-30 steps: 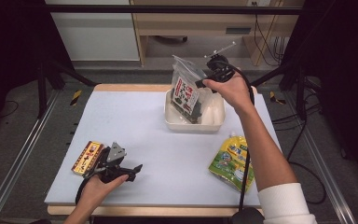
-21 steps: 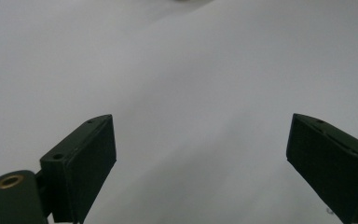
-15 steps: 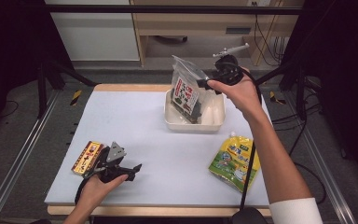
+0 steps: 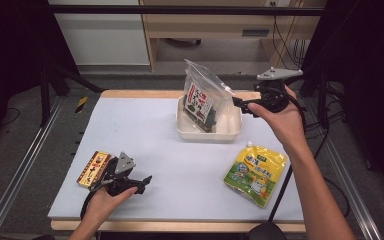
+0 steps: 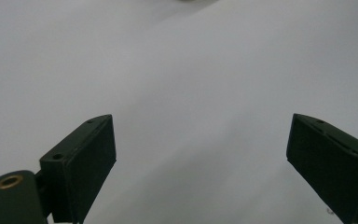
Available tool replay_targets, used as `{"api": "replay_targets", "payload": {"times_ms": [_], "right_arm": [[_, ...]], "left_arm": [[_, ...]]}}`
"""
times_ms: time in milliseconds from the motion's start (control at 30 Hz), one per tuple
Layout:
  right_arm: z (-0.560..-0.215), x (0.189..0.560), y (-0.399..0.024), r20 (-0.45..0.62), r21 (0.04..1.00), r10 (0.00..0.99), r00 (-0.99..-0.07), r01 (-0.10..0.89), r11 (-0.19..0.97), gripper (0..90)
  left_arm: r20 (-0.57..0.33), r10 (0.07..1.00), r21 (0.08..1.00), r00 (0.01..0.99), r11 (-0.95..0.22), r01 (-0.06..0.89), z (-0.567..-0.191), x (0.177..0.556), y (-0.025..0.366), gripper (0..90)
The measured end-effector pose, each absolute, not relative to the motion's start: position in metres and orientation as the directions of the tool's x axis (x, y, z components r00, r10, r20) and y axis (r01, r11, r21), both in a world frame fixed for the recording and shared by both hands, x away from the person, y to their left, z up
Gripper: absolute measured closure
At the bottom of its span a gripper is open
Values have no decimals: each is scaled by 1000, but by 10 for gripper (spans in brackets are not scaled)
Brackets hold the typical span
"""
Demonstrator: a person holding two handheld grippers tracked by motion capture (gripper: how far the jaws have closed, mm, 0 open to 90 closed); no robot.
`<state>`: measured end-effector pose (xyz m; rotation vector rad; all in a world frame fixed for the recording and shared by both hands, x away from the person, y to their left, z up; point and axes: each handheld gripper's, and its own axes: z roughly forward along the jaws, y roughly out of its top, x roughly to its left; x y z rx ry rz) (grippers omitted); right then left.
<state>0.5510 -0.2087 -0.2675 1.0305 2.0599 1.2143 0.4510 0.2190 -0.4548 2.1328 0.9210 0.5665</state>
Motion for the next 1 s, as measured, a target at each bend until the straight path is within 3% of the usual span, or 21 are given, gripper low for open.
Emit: {"api": "replay_targets", "payload": {"times_ms": [233,467,1000], "right_arm": [[-293,530,-231,-45,896,851,-523,356,266,167],[-330,507,-264,-18,874,891,-454,426,234,291],[-419,488,-316,36,806,947,-318,569,160,442]], "left_arm": [[102,760,771,642,-469,432,-454,451,220,79],[104,760,770,641,-470,432,-454,451,221,77],[111,750,766,652,-483,425,-455,450,218,71]]}}
